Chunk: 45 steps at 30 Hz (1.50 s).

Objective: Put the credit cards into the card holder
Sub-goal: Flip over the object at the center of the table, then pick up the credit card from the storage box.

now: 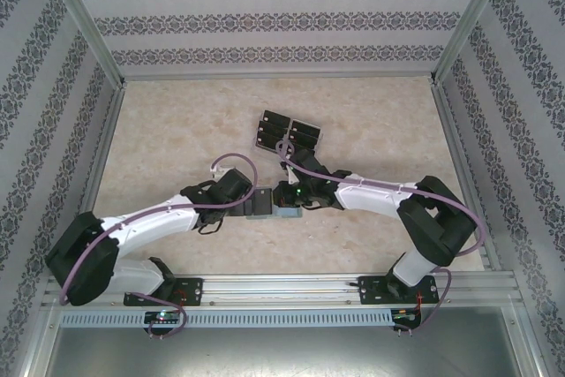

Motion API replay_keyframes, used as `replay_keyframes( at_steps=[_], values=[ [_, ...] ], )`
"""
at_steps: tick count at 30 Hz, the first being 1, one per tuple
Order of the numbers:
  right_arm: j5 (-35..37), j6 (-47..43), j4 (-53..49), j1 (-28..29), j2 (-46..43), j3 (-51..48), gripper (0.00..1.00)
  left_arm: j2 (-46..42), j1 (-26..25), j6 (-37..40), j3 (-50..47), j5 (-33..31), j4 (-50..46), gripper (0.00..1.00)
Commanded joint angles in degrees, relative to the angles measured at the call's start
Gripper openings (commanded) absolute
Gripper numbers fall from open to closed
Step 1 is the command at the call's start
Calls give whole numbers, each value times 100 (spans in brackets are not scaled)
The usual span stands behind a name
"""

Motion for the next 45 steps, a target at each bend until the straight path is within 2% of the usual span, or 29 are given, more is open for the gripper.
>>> replay_keyframes(
  at_steps=[1, 11, 17, 23, 29, 32, 37, 45],
  values=[
    [-119, -60, -115, 147, 337, 346, 20, -347, 132, -312, -146, -282, -308, 100],
    [-361, -58, -120, 484, 1333, 1153, 46, -1021, 279, -403, -243, -441, -569, 100],
    [-377, 28, -97, 449, 978, 1290, 56, -1163, 293, -286, -193, -435, -703, 100],
    [-17, 23, -425, -121, -98, 936, 56, -743, 293, 112, 133, -95, -618, 100],
    [352, -768, -1463, -1035, -836, 1045, 56, 294, 217, 553, 702, 384, -227, 100],
    [512, -1313, -1977, -1315, -821, 1376, 55, 823, 120, 670, 997, 430, -113, 100],
    [1062, -2292, -2746, -1399, -428, 2118, 54, 1400, 22, 676, 1181, 360, -84, 100],
    [1911, -3618, -3394, -1403, 467, 3210, 48, 1529, 12, 536, 881, 218, -67, 100]
  ],
)
